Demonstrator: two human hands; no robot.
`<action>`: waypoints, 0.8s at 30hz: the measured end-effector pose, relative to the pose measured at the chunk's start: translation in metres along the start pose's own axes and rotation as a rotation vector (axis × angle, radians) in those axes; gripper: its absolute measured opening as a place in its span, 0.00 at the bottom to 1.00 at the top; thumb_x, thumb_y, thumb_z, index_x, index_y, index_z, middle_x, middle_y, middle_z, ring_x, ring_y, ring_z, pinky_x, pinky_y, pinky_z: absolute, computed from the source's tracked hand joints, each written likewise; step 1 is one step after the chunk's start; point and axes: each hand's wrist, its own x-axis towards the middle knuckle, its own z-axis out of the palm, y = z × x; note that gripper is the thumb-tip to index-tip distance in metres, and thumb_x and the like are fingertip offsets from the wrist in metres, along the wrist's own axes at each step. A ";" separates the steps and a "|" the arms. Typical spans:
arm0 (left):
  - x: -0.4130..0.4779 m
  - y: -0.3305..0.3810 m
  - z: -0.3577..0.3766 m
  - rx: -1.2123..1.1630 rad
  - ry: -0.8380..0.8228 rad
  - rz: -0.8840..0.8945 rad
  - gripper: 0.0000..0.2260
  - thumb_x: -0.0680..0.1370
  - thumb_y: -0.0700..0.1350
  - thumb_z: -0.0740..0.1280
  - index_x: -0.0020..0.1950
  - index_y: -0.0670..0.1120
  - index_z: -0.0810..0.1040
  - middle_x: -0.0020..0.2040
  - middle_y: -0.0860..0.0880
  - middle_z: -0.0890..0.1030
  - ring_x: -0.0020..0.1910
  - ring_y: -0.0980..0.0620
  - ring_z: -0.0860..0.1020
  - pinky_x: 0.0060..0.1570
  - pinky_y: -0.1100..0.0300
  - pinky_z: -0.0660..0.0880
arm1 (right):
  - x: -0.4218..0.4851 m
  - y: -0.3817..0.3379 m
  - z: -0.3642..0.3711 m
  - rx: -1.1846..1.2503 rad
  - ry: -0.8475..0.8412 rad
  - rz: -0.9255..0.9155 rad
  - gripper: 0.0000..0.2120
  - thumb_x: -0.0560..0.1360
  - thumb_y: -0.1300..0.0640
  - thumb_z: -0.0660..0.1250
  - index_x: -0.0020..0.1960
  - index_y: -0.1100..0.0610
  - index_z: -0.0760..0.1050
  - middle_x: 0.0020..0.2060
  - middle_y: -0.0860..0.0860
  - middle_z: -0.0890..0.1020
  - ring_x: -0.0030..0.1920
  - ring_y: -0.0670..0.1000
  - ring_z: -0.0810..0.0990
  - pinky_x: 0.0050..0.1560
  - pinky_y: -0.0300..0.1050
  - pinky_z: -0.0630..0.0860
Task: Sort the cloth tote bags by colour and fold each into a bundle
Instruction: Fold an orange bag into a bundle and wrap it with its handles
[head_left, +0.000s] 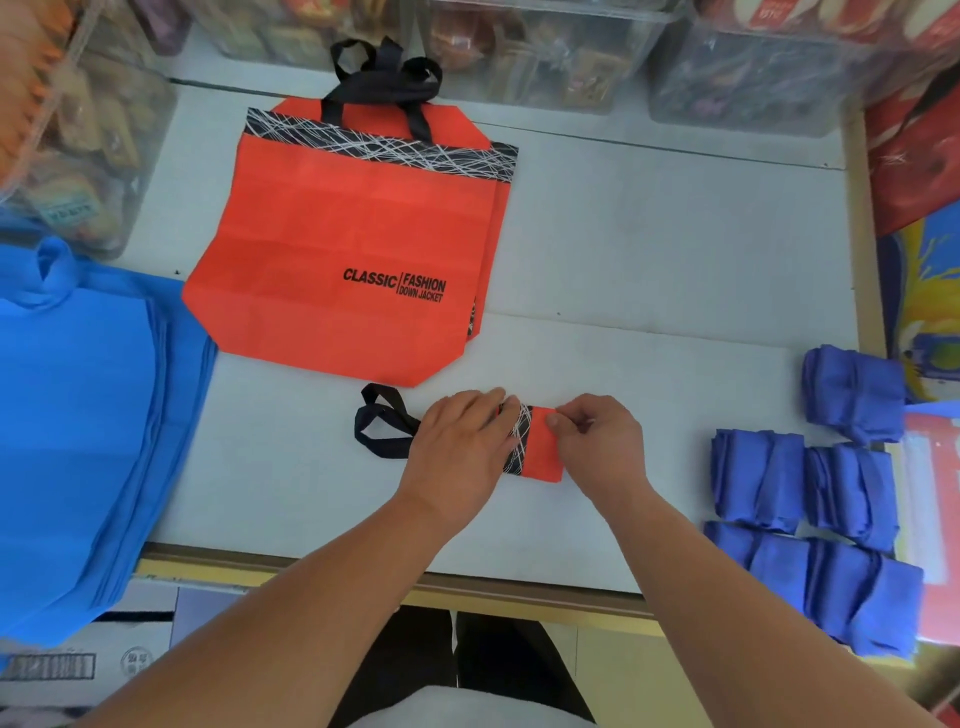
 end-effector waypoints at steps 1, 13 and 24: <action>-0.004 0.000 0.000 -0.033 -0.018 0.001 0.19 0.81 0.48 0.67 0.72 0.45 0.76 0.69 0.47 0.76 0.66 0.44 0.75 0.65 0.44 0.72 | 0.000 -0.002 0.000 -0.008 -0.005 0.003 0.05 0.75 0.61 0.72 0.41 0.54 0.80 0.42 0.46 0.80 0.43 0.47 0.79 0.41 0.36 0.72; -0.042 0.025 0.009 -0.301 -0.038 -0.081 0.14 0.79 0.48 0.66 0.62 0.49 0.82 0.68 0.50 0.78 0.65 0.46 0.75 0.67 0.42 0.69 | -0.049 0.015 0.027 -0.433 -0.109 -0.525 0.22 0.83 0.50 0.50 0.73 0.53 0.71 0.73 0.49 0.73 0.79 0.54 0.59 0.76 0.62 0.57; -0.060 0.009 -0.008 -0.311 -0.025 -0.098 0.09 0.75 0.49 0.75 0.53 0.48 0.82 0.53 0.53 0.79 0.52 0.51 0.74 0.55 0.54 0.72 | -0.035 0.034 0.009 -0.682 -0.409 -0.501 0.29 0.81 0.38 0.36 0.82 0.40 0.43 0.79 0.35 0.41 0.76 0.40 0.29 0.77 0.51 0.32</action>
